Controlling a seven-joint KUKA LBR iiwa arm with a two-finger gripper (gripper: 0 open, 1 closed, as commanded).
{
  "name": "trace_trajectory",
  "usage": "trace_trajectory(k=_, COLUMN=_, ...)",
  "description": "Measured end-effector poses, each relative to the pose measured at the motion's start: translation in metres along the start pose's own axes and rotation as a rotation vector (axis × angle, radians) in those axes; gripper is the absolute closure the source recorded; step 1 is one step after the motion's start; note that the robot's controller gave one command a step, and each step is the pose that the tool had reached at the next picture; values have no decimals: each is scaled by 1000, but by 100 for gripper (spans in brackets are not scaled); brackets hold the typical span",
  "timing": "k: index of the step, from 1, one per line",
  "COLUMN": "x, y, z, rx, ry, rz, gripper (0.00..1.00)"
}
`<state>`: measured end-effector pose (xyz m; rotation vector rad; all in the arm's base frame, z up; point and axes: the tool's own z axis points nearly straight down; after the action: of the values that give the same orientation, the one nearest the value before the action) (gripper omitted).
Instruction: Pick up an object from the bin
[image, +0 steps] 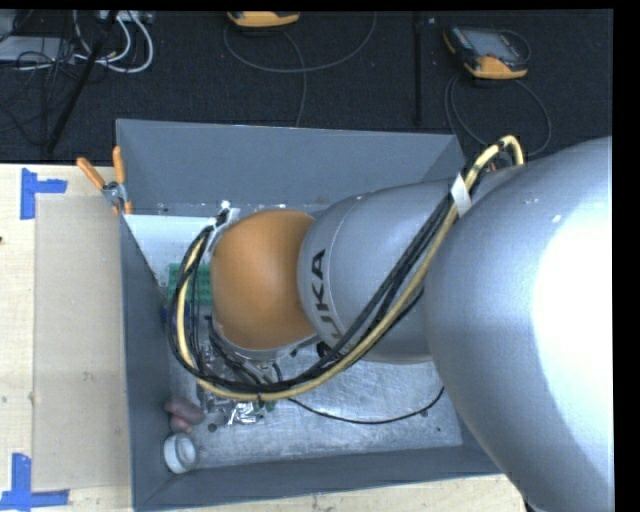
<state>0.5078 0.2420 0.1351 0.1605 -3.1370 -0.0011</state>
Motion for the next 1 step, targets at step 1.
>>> trace_trajectory(k=1, x=-47, y=-135, z=-58, rx=4, ry=-5, rz=132, gripper=100)
